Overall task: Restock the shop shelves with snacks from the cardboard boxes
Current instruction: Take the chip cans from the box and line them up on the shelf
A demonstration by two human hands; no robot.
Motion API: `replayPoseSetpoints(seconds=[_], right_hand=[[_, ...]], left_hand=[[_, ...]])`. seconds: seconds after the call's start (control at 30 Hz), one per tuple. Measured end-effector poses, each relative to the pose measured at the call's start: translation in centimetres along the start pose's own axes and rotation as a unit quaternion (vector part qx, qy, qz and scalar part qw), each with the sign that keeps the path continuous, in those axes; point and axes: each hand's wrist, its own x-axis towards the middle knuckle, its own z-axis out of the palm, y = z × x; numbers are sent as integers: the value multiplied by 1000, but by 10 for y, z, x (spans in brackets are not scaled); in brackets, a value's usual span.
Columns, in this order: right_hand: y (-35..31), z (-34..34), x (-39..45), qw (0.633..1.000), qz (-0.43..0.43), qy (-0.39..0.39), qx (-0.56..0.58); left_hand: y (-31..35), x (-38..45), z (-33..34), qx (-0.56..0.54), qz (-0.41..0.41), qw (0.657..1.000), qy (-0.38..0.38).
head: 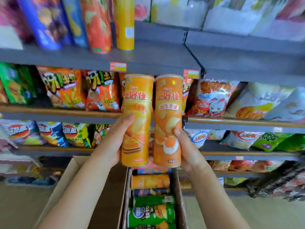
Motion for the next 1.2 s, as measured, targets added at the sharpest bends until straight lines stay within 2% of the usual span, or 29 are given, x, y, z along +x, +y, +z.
replayPoseSetpoints(seconds=[0.1, 0.23, 0.37, 0.53, 0.8, 0.87, 0.93, 1.03, 1.13, 1.2], right_hand=[[-53, 24, 10, 1000, -30, 4, 0], [-112, 60, 31, 991, -110, 35, -68], [-166, 84, 52, 955, -224, 26, -195], [-211, 94, 103, 926, -282, 53, -245], [-194, 78, 177, 886, -236, 180, -356], [-193, 76, 187, 876, -233, 202, -372], [-193, 75, 196, 863, -232, 221, -391], [-191, 71, 211, 852, -219, 243, -410], [-192, 72, 229, 848, -197, 263, -417], [-193, 75, 238, 831, -174, 285, -444]], left_hand=[[49, 5, 23, 8, 68, 997, -33], [113, 13, 50, 40, 143, 987, -60], [167, 33, 69, 156, 316, 936, -20], [205, 71, 82, 196, 377, 905, 30], [188, 135, 52, 224, 405, 877, 127], [182, 141, 43, 265, 421, 856, 140], [175, 147, 32, 339, 435, 819, 160], [163, 151, 18, 438, 416, 772, 198], [155, 153, 10, 465, 422, 744, 228], [152, 153, 8, 452, 436, 738, 248]])
